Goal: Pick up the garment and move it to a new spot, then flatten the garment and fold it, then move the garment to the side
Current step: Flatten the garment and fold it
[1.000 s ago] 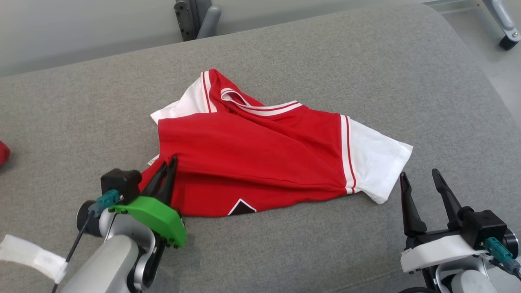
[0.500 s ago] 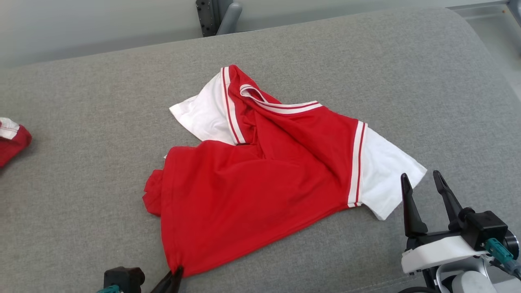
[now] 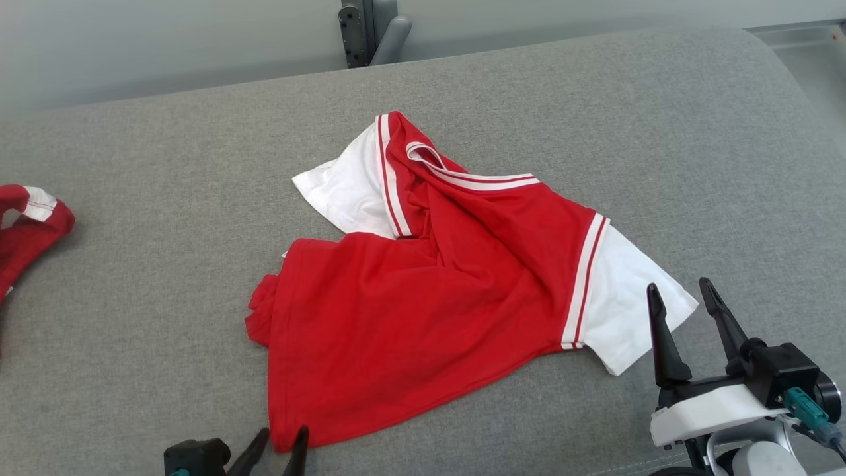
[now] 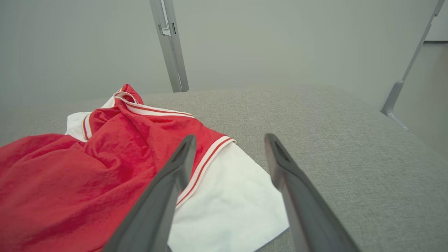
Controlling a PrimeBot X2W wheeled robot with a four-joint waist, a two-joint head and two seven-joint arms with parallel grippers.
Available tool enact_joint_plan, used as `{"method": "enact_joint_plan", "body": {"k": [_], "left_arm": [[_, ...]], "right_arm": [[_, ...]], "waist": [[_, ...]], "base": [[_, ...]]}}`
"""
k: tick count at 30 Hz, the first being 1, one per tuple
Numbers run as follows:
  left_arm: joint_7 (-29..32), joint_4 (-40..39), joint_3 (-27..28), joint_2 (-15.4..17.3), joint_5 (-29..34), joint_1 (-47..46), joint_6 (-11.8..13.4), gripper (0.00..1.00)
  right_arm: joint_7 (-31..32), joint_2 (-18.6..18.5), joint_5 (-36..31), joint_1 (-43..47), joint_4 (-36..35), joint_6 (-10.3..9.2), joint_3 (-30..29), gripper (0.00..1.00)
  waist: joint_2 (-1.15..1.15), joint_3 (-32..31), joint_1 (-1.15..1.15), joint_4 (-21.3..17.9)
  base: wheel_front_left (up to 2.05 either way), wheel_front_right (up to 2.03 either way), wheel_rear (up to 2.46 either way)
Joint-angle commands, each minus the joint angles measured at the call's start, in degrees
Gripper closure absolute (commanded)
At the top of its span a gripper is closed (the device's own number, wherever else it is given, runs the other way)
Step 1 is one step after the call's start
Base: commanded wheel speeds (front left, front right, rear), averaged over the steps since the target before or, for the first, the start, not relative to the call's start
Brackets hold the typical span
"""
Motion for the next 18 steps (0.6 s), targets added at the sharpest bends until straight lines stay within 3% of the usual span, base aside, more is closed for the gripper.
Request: {"method": "enact_joint_plan", "body": {"k": [1, 8, 15, 18], "left_arm": [[-1.79, 0.84, 0.81, -0.72, -0.72, 0.64, -0.3, 0.0], [-9.47, 2.7, 3.64, -1.21, 2.95, 0.76, 0.49, 0.0], [-11.55, 2.45, 10.95, -5.09, 10.76, -3.37, -4.02, 0.0], [-11.51, 2.44, 16.43, -8.67, 15.97, -3.07, -7.8, 0.0]], "right_arm": [[-0.18, -0.56, -0.51, 0.87, -0.44, -0.04, -0.39, 0.0], [-0.18, -1.31, -1.3, 1.26, -3.51, -0.04, -1.84, 0.0], [-0.18, -3.07, -2.31, 1.04, -7.89, -0.04, -4.37, 0.0], [-0.18, -3.68, -2.33, 0.2, -8.77, -0.04, -5.34, 0.0]], "waist": [[0.0, -0.33, 0.0, 0.19], [0.0, -0.88, 0.0, 1.48], [0.0, -0.86, 0.0, 4.51], [0.0, -0.54, 0.0, 5.37]], "base": [[0.0, 0.0, 0.0], [0.0, 0.0, 0.0], [0.0, 0.0, 0.0], [0.0, 0.0, 0.0]]}}
